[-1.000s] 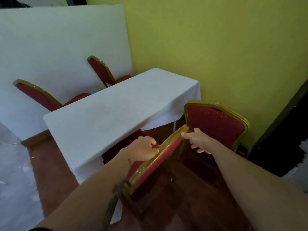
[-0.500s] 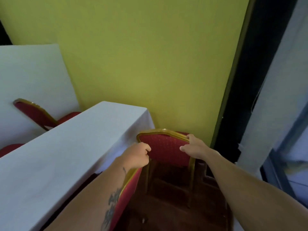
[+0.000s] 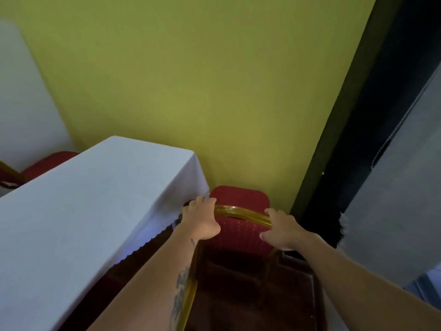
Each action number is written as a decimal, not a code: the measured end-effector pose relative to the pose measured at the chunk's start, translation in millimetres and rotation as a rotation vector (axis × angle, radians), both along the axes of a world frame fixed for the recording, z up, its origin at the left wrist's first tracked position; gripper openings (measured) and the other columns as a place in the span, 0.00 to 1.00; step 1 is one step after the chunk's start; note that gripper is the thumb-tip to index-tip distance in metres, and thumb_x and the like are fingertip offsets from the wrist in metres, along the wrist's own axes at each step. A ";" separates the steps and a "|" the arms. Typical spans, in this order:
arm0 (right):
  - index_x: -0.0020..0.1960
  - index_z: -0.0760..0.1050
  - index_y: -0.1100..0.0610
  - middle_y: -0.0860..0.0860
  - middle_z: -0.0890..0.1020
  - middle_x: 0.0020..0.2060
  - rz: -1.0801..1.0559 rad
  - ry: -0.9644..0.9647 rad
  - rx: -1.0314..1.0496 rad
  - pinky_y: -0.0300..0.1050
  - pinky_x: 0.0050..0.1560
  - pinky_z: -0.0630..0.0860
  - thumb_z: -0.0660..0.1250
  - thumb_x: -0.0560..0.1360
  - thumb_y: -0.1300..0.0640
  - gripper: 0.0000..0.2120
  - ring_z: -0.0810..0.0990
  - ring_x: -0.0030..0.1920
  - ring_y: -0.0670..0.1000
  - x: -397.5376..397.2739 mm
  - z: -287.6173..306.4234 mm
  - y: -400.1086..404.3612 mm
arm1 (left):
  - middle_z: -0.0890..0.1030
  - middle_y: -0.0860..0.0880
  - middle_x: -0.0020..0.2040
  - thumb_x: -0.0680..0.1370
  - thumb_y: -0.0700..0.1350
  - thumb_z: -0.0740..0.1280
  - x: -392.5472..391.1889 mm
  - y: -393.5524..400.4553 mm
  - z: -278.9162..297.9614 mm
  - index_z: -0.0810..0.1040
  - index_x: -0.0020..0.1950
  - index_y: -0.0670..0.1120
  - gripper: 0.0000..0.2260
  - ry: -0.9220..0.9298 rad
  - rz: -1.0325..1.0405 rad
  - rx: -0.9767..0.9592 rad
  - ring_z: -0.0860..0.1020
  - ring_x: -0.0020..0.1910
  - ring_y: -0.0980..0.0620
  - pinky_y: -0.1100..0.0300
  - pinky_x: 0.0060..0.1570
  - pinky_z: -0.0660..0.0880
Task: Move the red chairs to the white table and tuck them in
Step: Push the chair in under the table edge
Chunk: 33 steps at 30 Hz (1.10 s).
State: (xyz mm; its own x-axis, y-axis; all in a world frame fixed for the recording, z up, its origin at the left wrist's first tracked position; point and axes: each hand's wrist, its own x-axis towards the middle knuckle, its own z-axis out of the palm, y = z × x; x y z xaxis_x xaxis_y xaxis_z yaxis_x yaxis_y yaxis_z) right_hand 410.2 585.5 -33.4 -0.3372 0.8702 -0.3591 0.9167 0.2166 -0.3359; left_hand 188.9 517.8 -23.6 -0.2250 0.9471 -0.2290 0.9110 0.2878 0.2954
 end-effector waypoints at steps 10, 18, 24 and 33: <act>0.71 0.62 0.48 0.51 0.75 0.61 0.070 -0.084 0.136 0.60 0.63 0.74 0.65 0.79 0.53 0.23 0.75 0.60 0.56 -18.8 -28.2 13.4 | 0.76 0.53 0.44 0.71 0.39 0.66 -37.7 45.1 -35.8 0.76 0.54 0.51 0.14 -0.017 -0.081 -0.033 0.76 0.46 0.48 0.44 0.62 0.75; 0.57 0.71 0.43 0.44 0.75 0.49 0.091 -0.057 0.117 0.52 0.53 0.76 0.67 0.76 0.54 0.12 0.76 0.49 0.48 26.0 -35.0 10.3 | 0.77 0.49 0.51 0.70 0.45 0.69 -3.2 33.2 -32.9 0.77 0.55 0.48 0.13 0.215 -0.127 -0.118 0.76 0.53 0.47 0.47 0.61 0.73; 0.46 0.72 0.43 0.44 0.79 0.42 0.047 0.019 0.145 0.45 0.39 0.75 0.68 0.78 0.57 0.10 0.78 0.41 0.44 65.1 -37.6 14.7 | 0.78 0.45 0.58 0.74 0.46 0.68 41.2 10.9 -34.8 0.78 0.60 0.44 0.15 0.189 -0.091 -0.188 0.75 0.59 0.43 0.48 0.61 0.75; 0.51 0.75 0.44 0.47 0.77 0.46 0.061 0.086 0.036 0.47 0.44 0.77 0.69 0.76 0.59 0.11 0.78 0.44 0.46 107.9 -41.0 20.5 | 0.83 0.46 0.53 0.73 0.45 0.68 107.6 -14.7 -28.1 0.82 0.58 0.44 0.15 0.303 -0.054 -0.264 0.81 0.53 0.45 0.50 0.53 0.81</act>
